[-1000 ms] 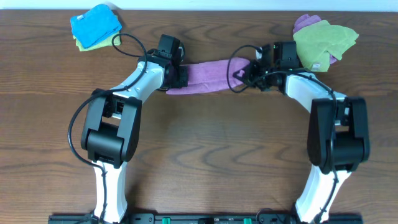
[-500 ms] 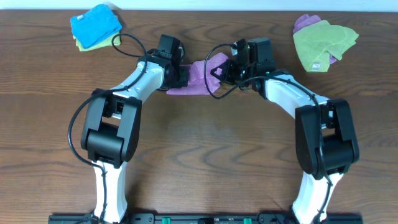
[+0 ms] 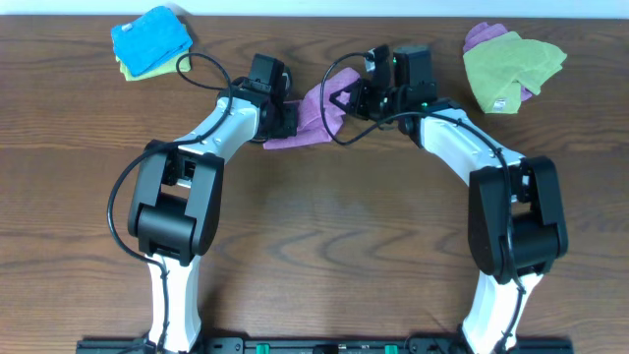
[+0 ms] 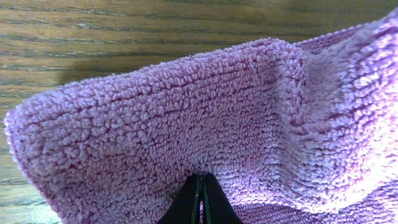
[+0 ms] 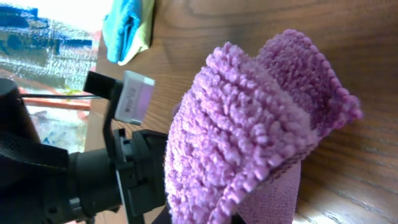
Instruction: Fold the cloth
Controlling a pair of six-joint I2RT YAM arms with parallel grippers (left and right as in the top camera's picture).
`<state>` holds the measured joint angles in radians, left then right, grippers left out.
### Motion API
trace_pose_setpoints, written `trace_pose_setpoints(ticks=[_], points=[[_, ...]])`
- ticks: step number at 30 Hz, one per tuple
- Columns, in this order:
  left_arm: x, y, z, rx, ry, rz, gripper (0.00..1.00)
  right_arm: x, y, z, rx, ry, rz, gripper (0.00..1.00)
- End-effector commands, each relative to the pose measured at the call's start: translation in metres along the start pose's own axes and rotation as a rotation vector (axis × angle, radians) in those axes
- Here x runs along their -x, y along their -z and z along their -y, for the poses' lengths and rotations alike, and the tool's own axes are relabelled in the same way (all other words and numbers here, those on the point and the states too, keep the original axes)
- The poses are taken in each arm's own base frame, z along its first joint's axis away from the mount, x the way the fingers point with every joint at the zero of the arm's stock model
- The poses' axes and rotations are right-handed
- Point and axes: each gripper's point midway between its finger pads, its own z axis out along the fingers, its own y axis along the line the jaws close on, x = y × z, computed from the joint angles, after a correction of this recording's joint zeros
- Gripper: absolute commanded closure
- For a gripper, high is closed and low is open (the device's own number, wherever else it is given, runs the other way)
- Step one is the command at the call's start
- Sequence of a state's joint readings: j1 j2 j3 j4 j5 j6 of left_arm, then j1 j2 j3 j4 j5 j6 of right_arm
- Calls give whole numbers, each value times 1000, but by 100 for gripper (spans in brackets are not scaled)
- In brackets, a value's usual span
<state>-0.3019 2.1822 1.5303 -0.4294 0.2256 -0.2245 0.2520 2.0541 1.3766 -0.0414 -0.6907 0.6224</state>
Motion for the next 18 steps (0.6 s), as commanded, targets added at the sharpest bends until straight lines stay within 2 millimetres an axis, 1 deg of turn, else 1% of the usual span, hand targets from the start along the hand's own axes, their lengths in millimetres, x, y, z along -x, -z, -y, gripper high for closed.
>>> trace_pose_setpoints(ticks=[1, 7, 10, 13, 18], points=[[-7, -8, -10, 24, 20, -19, 94, 4, 5, -17, 32, 5, -2, 98], [-1, -8, -9, 18, 34, 2, 94, -3, 5, -12, 13, -12, -29, 98], [6, -3, -6, 14, 31, 18, 94, -4, 5, -11, 9, -16, -35, 98], [20, 9, -1, 6, 24, 49, 94, -6, 5, -9, 4, -13, -42, 98], [54, 50, 5, -5, 26, 148, 94, -10, 6, -7, -7, -18, -57, 99]])
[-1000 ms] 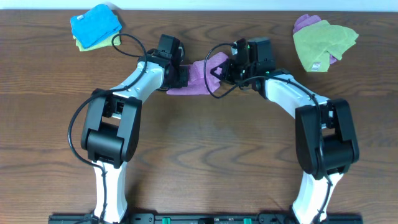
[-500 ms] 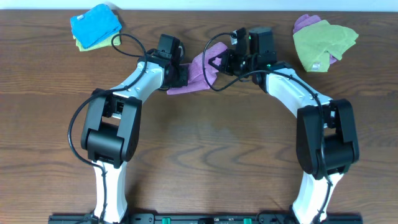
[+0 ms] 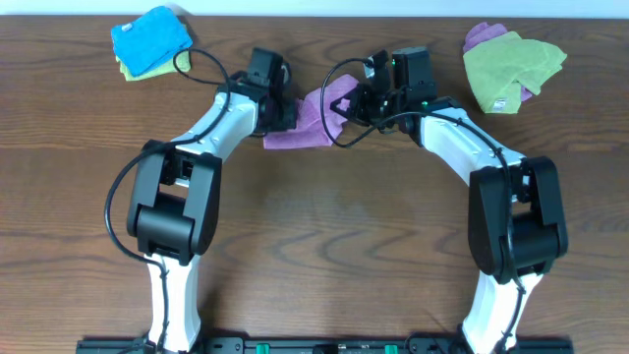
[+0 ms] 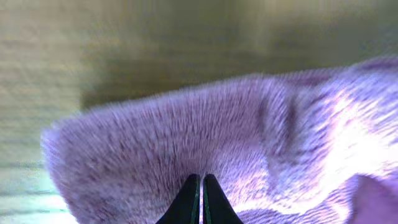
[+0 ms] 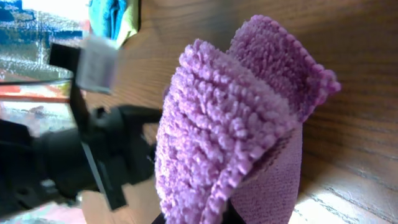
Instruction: Fold the cloth
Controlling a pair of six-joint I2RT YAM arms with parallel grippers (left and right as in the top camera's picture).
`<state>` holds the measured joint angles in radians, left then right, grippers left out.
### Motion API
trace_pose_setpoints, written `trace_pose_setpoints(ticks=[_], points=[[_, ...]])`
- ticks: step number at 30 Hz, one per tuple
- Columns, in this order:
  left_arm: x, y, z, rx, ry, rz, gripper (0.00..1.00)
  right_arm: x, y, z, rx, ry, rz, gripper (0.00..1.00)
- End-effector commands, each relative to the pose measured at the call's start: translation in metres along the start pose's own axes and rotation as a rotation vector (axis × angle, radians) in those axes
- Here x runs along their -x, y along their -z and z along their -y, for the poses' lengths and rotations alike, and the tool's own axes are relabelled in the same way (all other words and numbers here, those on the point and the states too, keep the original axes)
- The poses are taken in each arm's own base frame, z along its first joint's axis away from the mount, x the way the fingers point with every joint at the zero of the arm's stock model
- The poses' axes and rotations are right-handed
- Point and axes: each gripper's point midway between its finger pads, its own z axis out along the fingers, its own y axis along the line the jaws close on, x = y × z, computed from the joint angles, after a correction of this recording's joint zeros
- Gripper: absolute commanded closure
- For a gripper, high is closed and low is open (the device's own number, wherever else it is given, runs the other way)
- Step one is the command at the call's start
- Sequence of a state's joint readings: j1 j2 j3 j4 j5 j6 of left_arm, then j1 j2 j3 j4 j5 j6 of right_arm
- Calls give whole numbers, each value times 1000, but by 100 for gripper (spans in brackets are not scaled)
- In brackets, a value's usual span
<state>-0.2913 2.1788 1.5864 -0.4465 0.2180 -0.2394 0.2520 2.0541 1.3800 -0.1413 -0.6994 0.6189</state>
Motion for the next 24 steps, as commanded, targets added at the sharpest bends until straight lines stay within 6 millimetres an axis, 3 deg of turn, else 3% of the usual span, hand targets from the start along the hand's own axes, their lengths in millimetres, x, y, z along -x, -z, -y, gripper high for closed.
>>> trace_pose_setpoints(ticks=[1, 4, 7, 14, 20, 24], points=[[42, 48, 5, -9, 9, 127, 94, 5, 6, -16, 27, 44, 7, 98], [63, 89, 7, -21, 14, 209, 94, 4, 6, -16, 27, 44, 6, 98], [73, 135, -5, 23, 35, 277, 94, 4, 5, -16, 28, 63, 6, 98], [67, 218, -36, 88, 86, 339, 94, -9, -12, -24, -26, 163, 6, 99], [67, 271, -57, 103, 133, 423, 94, -21, -27, -33, -68, 224, 9, 99], [58, 282, -66, 119, 146, 412, 94, -23, -36, -39, -72, 253, 23, 99]])
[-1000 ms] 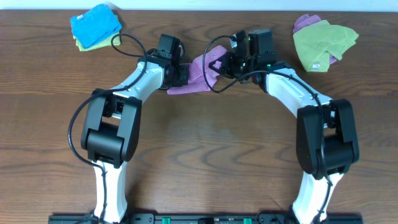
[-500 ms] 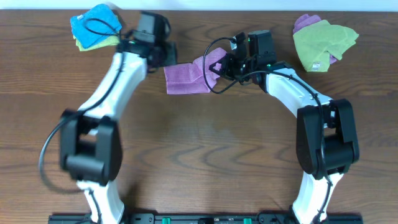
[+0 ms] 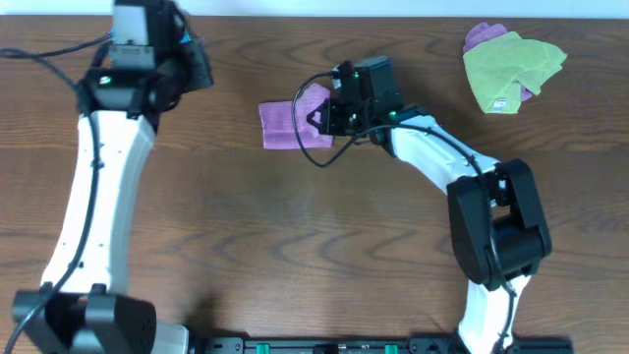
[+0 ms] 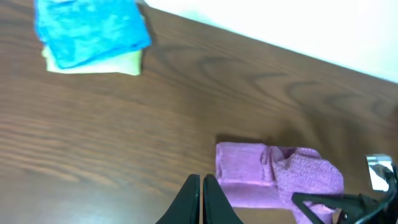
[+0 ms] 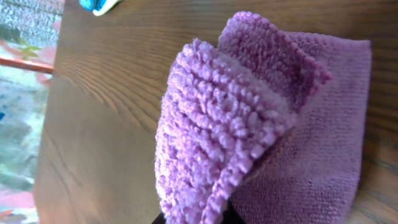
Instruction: Fold the cloth
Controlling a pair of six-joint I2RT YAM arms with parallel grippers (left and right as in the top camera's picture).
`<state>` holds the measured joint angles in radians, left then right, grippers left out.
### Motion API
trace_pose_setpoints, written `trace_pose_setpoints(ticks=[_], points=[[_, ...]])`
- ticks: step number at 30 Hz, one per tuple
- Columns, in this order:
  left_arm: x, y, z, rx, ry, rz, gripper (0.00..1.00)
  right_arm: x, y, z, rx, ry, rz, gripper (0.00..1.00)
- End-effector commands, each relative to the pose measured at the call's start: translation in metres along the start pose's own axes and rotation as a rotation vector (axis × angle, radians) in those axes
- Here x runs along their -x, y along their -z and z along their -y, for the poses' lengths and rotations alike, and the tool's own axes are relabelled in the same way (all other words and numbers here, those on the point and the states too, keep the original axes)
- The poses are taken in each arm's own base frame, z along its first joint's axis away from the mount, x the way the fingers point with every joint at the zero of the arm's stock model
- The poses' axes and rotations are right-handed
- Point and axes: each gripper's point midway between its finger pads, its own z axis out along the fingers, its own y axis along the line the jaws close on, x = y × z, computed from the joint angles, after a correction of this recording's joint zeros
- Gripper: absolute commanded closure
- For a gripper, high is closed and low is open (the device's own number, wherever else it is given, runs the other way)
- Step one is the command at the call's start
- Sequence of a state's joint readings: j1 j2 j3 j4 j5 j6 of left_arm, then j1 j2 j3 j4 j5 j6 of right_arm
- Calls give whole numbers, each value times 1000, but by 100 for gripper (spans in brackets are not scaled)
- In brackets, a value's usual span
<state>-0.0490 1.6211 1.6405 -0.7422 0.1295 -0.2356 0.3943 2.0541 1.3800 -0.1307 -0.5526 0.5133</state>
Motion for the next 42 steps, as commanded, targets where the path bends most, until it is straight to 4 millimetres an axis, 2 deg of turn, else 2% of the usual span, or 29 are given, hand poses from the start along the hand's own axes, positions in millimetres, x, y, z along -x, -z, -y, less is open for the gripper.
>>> trace_pose_setpoints(ticks=[1, 10, 17, 26, 30, 42], points=[[3, 14, -2, 2, -10, 10, 94, 10, -2, -14, -3, 62, 44, 99], [-5, 14, 0, -14, -14, -24, 94, 1, -29, -24, 39, 69, 50, 99], [-5, 14, 0, -15, -22, -25, 94, -16, -47, -27, 39, 74, 16, 99], [-5, 14, 0, -15, -21, -25, 94, -20, -58, -11, -1, 61, 16, 99], [-5, 14, 0, -15, -21, -25, 94, -14, -57, -7, -26, 59, 45, 99], [-5, 14, 0, -15, -21, -25, 94, -18, -64, 11, -85, 45, 49, 99]])
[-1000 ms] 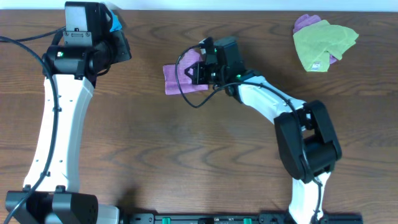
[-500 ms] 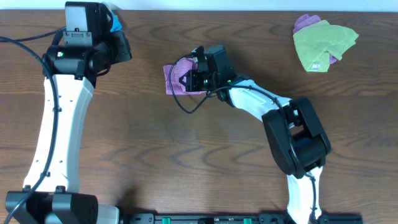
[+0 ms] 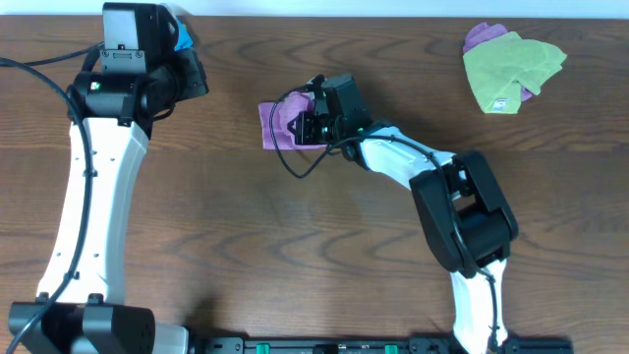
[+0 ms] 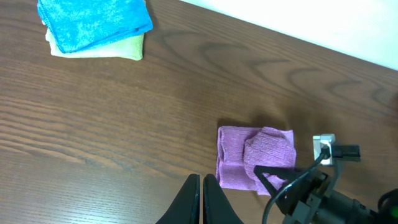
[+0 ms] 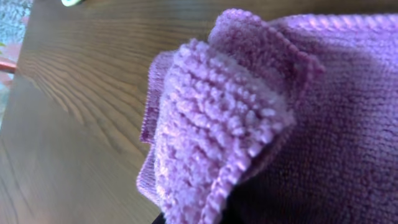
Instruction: Fold the cloth
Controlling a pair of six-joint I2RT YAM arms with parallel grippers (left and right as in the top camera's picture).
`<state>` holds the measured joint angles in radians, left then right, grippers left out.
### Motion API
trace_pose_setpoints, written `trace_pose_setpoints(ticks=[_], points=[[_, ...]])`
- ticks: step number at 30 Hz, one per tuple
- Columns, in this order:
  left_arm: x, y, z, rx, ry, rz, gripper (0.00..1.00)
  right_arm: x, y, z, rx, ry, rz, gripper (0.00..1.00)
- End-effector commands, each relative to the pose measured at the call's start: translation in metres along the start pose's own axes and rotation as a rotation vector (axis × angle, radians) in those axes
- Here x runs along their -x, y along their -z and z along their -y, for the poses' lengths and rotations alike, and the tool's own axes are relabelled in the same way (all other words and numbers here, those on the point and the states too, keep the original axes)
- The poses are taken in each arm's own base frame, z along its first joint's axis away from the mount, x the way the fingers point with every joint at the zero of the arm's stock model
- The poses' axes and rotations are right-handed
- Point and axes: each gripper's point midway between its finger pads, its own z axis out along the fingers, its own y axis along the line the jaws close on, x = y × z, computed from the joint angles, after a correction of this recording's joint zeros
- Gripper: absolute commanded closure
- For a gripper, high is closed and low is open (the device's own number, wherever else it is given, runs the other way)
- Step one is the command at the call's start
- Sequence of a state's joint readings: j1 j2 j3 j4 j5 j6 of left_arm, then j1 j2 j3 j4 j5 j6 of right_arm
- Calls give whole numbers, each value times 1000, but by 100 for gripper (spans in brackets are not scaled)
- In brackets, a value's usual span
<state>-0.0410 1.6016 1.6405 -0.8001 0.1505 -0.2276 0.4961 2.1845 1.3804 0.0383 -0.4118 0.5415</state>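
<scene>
The purple cloth [image 3: 280, 125] lies folded small on the wooden table at the back middle. My right gripper [image 3: 303, 126] is shut on a bunched edge of the cloth [image 5: 217, 118], held over the part that lies flat [image 5: 348, 124]. Only the base of that gripper [image 5: 189, 219] shows under the bunch. The left wrist view shows the cloth [image 4: 233, 155] from above, with the raised fold toward its right. My left gripper [image 4: 202, 182] is shut and holds nothing. It hangs high over the table's far left [image 3: 193, 75], well away from the cloth.
A blue cloth on a pale green one [image 4: 93, 23] lies at the back left corner. A green cloth over a purple one [image 3: 511, 61] lies at the back right. The table's white back edge [image 4: 323, 25] runs close behind the cloth.
My right gripper has moved left with the held edge, which now sits over the flat part near the cloth's left side. The cloth looks shorter. The left arm has hardly moved.
At first both grippers were shut on the purple cloth, holding it up between them at the back middle. Then the left gripper had let go and stood high at the far left, with the cloth on the table. The right gripper kept its edge and now holds it leftward.
</scene>
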Motion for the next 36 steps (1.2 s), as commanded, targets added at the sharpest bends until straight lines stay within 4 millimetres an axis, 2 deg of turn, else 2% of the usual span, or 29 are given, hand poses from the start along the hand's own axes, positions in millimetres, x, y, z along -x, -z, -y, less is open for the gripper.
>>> trace_pose_setpoints(ticks=[1, 9, 16, 17, 18, 19, 21, 22, 23, 26, 28, 36], points=[[5, 5, 3, -11, -23, 16, 94, 4, -6, 6, -36, -7, 21, 99], [5, 5, 3, -12, -23, 18, 94, 14, -3, 10, -35, -6, 56, 99], [6, 5, 3, -13, -23, 22, 94, 27, -3, -7, 34, 22, 103, 97], [6, 5, 3, -13, -23, 22, 94, 26, -3, -8, 38, 10, 100, 90], [7, 5, 3, -13, -24, 23, 94, 25, -3, -9, 46, -5, 95, 67], [7, 5, 3, -13, -24, 23, 94, 24, -3, -11, 56, -6, 88, 54], [7, 5, 3, -13, -24, 25, 94, 22, -3, -14, 76, -4, 76, 44], [7, 5, 3, -14, -24, 27, 94, 21, -3, -17, 91, -2, 69, 33], [8, 5, 3, -14, -24, 29, 94, 21, -3, -20, 108, 1, 63, 29], [9, 5, 4, -16, -25, 34, 94, 21, -1, -33, 178, -19, 49, 23], [10, 5, 4, -17, -25, 38, 94, 22, 1, -40, 211, -24, 48, 23], [14, 5, 5, -21, -27, 54, 94, 20, 2, -44, 237, -65, 29, 25]])
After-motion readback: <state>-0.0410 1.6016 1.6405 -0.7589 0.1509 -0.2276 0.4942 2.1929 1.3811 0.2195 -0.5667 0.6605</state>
